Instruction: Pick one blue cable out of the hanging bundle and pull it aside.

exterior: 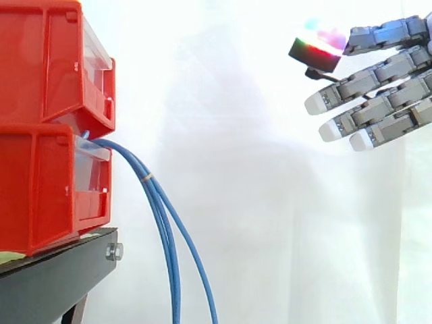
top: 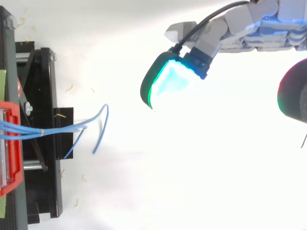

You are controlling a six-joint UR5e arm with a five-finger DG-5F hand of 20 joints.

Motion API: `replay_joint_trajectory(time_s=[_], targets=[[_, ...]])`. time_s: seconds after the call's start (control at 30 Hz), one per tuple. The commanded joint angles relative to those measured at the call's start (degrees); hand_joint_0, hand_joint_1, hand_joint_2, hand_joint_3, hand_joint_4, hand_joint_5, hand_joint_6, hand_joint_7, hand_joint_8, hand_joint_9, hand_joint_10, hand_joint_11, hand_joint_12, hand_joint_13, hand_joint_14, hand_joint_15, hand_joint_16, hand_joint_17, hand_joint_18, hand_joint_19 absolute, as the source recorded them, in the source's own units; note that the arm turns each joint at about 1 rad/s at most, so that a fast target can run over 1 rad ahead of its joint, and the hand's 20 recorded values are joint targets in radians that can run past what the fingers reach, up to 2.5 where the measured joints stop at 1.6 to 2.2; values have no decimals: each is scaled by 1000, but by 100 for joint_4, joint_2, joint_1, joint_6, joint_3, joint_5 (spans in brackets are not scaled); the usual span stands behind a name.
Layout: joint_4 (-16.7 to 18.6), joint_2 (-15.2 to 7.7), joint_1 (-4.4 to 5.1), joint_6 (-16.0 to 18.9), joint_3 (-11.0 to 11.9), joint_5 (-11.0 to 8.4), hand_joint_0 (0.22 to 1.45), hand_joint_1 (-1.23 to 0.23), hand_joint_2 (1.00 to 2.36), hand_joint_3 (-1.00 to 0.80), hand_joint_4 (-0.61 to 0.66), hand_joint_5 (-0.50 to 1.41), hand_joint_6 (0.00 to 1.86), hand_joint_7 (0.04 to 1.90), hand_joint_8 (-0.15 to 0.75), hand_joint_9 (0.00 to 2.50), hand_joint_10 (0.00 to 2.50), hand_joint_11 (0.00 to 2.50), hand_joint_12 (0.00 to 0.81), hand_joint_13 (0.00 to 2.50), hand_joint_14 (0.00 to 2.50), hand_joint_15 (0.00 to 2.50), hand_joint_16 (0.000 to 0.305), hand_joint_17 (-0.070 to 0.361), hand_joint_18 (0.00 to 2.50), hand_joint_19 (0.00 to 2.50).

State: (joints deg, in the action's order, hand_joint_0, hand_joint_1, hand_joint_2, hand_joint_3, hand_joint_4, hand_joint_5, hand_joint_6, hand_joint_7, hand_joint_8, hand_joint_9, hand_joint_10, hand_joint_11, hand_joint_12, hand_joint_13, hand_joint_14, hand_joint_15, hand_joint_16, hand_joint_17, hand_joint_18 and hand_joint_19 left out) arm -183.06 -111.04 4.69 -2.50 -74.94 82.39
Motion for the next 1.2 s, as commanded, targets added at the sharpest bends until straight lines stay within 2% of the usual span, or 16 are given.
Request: replay_joint_trajectory(time_s=[0.0,0.13,0.17,0.27,0.53,0.8,1.17], targets=[[-19,3,-21,3,-3,-21,437,-348,1000,-500,31,-300,501,634,190,0,0,0,363,0,0,61,66,150,0,55],[-89,3,-12,-14,-3,-30,439,-348,1000,-500,41,-300,501,637,195,0,0,0,363,0,1,61,66,149,0,63],[-265,3,-21,-14,-3,-39,439,-349,1000,-500,43,-300,501,643,195,0,0,0,362,0,0,60,66,149,0,70],[-415,-6,-3,-5,6,-21,441,-349,1000,-500,48,-300,501,645,197,0,0,0,362,0,0,64,66,148,0,76],[-520,-6,14,-14,-3,-12,445,-349,1000,-500,71,-300,501,657,207,0,0,0,361,0,0,72,65,146,0,90],[-450,3,32,-5,-3,14,450,-366,1000,-500,93,-293,501,661,222,0,0,0,362,0,0,68,65,146,0,97],[-72,-23,76,-49,-3,-12,457,-372,1000,-500,115,-285,501,675,232,47,0,0,358,0,1,82,64,143,0,116]])
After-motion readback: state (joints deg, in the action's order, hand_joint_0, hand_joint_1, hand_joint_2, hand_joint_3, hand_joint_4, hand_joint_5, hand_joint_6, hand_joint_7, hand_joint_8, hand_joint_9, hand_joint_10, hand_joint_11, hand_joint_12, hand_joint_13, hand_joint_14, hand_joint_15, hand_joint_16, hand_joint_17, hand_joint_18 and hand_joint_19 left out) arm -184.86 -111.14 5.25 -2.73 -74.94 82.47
